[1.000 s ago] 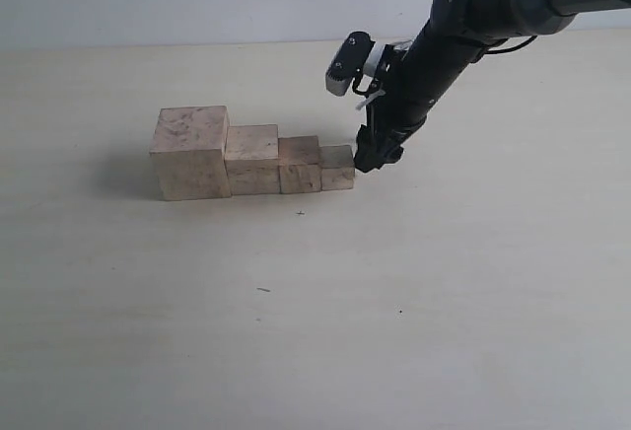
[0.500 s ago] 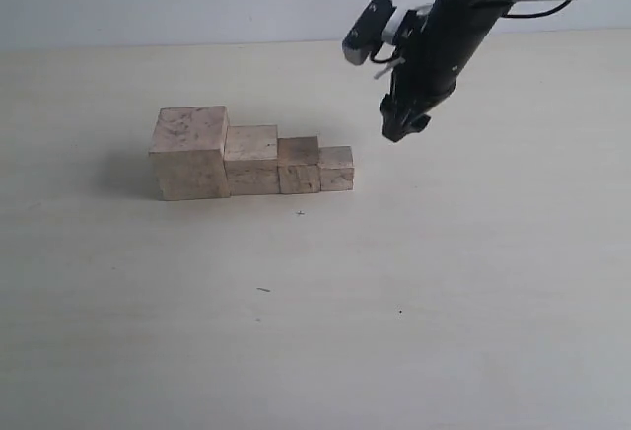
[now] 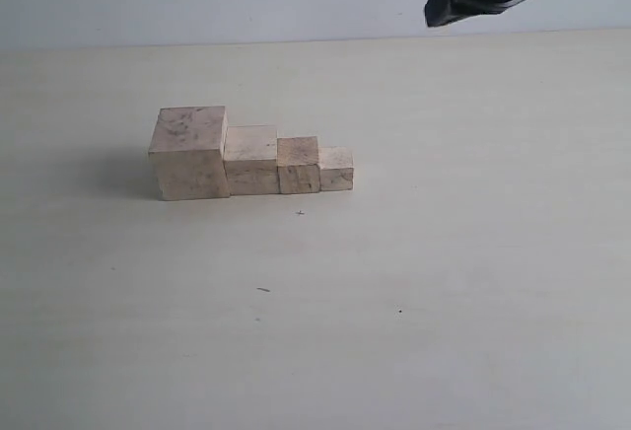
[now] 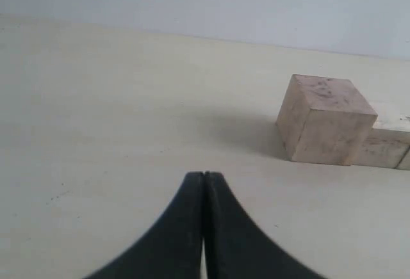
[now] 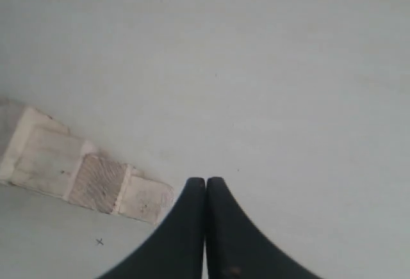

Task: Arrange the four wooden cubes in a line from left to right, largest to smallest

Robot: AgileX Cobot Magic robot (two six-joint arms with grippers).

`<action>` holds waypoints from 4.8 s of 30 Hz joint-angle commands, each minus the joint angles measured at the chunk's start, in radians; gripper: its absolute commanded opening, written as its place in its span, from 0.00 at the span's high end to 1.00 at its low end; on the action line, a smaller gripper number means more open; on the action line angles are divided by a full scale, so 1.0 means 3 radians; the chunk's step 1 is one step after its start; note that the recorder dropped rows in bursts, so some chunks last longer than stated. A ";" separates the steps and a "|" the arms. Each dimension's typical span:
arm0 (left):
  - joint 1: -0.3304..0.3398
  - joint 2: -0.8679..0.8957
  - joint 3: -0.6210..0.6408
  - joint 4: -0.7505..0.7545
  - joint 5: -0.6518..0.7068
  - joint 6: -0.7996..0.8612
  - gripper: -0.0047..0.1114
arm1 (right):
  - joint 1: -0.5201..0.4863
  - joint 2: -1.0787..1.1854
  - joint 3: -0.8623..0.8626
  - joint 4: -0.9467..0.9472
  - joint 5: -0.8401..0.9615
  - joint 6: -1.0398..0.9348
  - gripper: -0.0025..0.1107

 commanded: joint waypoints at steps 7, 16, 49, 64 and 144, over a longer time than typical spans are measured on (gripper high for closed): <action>-0.0023 -0.0016 -0.0001 0.0004 -0.0018 0.0000 0.96 | 0.0005 -0.1639 0.0990 -0.0010 -0.0288 0.0329 0.98; -0.0023 -0.0016 -0.0001 0.0004 -0.0018 0.0000 0.96 | 0.0005 -0.2369 0.0990 -0.0010 -0.0381 0.0323 0.98; -0.0023 -0.0016 -0.0001 0.0004 -0.0018 0.0000 0.96 | -0.2207 -0.4460 0.3072 -0.0305 -0.0791 0.0131 0.98; -0.0023 -0.0016 -0.0001 0.0004 -0.0018 0.0000 0.96 | -0.2126 -0.4931 0.3809 0.0080 -0.1076 -0.0240 0.98; -0.0023 -0.0016 -0.0001 0.0004 -0.0018 0.0000 0.96 | -0.1508 -0.5479 0.4337 -0.0324 -0.0961 -0.0143 0.98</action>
